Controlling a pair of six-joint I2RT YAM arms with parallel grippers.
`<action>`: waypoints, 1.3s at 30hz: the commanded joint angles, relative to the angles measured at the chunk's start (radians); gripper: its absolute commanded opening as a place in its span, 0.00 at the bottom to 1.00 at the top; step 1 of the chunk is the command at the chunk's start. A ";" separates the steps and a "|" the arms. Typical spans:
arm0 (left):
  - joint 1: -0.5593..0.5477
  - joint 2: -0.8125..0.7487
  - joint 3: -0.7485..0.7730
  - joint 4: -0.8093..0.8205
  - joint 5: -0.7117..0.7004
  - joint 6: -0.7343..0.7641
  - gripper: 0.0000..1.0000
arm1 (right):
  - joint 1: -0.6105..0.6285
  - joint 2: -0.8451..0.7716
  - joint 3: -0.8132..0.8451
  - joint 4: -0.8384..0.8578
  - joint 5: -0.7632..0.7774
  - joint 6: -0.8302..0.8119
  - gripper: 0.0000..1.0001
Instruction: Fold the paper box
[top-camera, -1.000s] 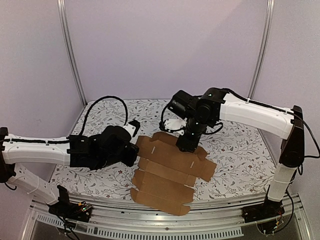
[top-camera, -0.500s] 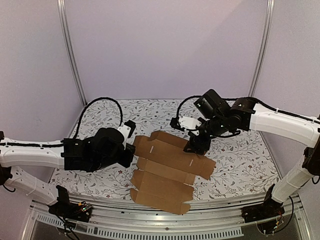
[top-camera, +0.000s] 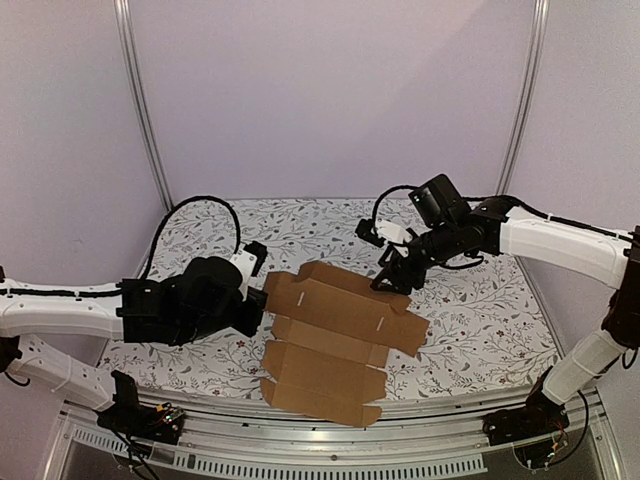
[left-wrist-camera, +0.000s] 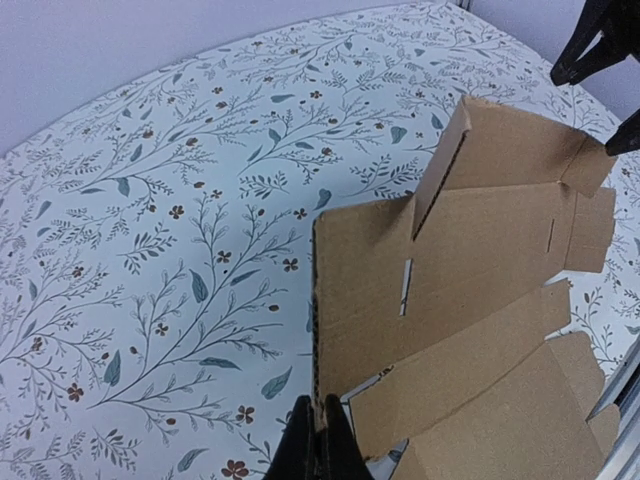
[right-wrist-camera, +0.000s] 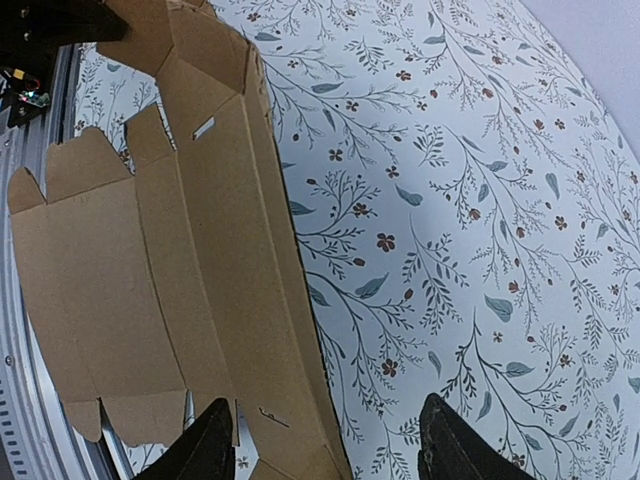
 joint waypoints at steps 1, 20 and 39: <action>-0.017 -0.013 -0.012 0.027 -0.005 0.010 0.00 | -0.015 0.040 -0.015 0.037 -0.063 0.000 0.60; -0.017 0.013 -0.010 0.045 -0.002 0.005 0.00 | -0.045 0.097 -0.061 0.082 -0.094 0.020 0.21; -0.011 0.070 0.115 -0.114 -0.123 -0.072 0.63 | 0.031 0.031 -0.080 0.047 0.039 0.025 0.00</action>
